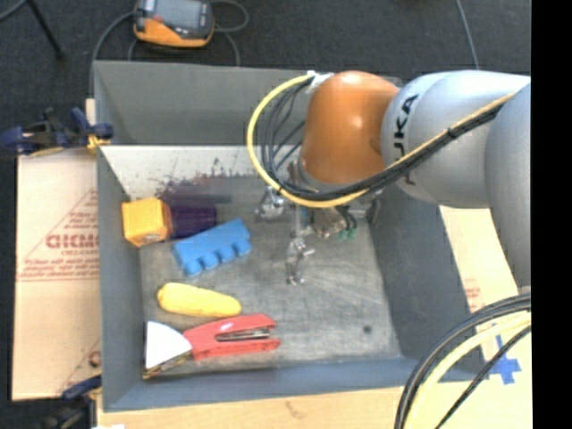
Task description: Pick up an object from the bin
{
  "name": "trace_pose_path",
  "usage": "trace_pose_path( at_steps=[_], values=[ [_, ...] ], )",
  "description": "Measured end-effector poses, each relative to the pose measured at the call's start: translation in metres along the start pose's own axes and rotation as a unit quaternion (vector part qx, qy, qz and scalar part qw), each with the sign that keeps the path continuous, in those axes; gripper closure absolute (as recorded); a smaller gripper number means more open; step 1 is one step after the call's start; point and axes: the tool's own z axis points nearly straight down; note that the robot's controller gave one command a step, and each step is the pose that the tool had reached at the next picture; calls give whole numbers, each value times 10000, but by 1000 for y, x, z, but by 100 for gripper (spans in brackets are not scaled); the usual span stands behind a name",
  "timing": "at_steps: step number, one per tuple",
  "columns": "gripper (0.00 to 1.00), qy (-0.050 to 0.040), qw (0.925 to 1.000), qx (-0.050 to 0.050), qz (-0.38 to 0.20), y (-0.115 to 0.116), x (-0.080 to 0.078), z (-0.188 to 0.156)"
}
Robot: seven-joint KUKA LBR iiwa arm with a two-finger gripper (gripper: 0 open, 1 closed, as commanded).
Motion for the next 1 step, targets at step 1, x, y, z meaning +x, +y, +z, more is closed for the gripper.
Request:
trace_pose_path(
  at_steps=[1],
  values=[
    [0, -2, 10000, 0, 2, 0, 0, 0]
  ],
)
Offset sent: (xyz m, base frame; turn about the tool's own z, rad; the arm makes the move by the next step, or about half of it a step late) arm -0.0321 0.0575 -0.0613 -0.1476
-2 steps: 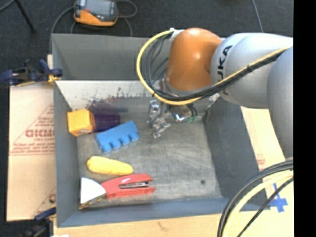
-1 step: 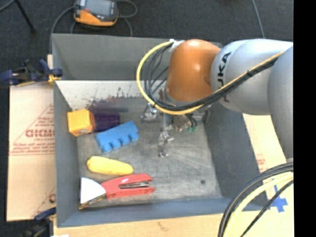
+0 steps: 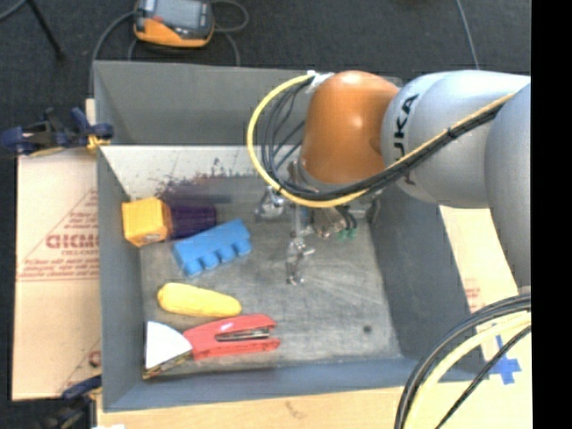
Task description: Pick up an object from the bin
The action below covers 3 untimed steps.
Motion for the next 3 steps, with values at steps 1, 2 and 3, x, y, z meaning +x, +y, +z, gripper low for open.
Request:
trace_pose_path(
  at_steps=[1, 2, 3],
  values=[
    [100, 7, 9974, -1, -721, 64, 12, 61],
    [0, 61, 9974, -4, -714, 64, 15, 63],
    [0, 57, 9975, -4, -711, 64, 15, 63]
  ],
)
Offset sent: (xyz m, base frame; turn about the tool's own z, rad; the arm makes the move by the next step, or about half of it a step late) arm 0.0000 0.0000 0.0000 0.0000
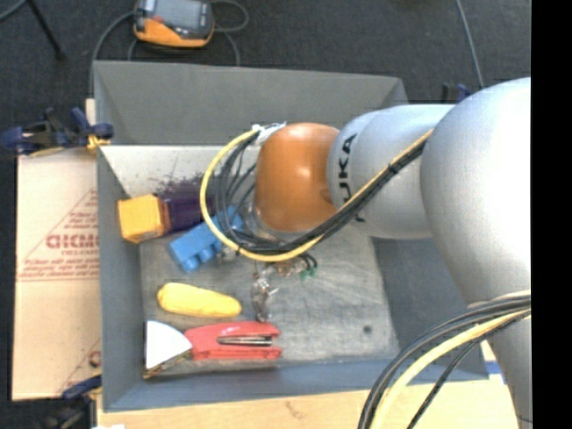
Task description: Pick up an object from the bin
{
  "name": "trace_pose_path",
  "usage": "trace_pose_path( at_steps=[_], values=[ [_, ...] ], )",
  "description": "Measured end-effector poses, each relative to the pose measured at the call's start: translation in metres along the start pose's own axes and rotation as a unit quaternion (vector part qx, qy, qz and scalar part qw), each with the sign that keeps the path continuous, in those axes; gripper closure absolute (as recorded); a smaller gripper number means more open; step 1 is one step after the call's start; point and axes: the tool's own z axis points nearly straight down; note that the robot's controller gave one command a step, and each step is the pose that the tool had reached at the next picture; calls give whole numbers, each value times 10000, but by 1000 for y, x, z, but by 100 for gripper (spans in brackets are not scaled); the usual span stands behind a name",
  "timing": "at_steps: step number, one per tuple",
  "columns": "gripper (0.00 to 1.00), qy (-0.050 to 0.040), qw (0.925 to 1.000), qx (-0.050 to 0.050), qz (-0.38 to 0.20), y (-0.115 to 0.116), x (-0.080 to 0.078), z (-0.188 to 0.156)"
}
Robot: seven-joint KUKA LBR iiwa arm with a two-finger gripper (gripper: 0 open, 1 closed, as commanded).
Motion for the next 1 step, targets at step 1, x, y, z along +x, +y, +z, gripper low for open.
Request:
trace_pose_path(
  at_steps=[1],
  values=[
    [100, -117, 9955, 25, -943, 99, 24, -1]
  ],
)
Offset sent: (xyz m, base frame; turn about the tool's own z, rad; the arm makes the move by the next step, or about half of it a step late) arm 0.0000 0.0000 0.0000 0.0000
